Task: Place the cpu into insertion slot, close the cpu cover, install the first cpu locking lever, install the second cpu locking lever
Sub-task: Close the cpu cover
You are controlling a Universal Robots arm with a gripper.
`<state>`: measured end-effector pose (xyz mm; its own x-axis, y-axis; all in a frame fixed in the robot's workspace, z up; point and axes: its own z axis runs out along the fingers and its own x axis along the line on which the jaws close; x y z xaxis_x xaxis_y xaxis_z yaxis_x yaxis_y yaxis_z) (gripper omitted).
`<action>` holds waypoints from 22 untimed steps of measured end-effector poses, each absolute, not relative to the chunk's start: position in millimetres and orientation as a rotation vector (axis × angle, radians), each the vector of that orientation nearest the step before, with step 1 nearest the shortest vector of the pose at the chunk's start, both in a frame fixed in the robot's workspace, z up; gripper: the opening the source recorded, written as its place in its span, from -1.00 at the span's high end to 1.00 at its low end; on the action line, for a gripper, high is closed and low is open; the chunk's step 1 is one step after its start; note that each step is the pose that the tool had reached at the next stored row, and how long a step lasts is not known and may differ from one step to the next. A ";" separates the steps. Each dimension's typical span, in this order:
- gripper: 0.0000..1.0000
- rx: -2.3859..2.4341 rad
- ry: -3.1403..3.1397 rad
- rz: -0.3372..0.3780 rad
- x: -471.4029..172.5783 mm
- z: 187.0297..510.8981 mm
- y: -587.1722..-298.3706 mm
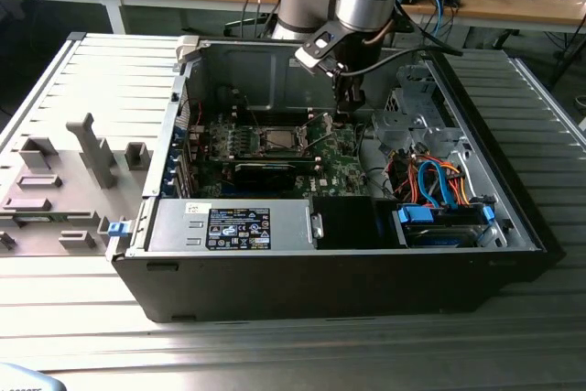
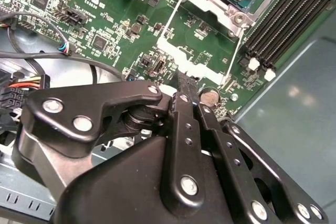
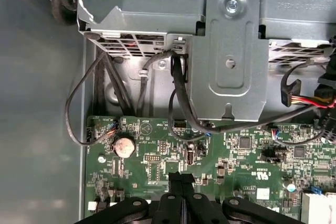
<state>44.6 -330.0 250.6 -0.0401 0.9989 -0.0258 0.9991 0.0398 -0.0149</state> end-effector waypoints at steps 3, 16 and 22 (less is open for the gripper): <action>0.79 2.169 2.262 -0.045 45.9 249.3 -330.0; 0.79 2.170 2.269 -0.052 47.5 244.6 -330.0; 0.79 2.171 2.270 -0.049 32.0 241.2 -330.0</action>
<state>32.0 -330.0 241.2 -0.0451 0.9988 -0.0215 0.9988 0.0446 -0.0225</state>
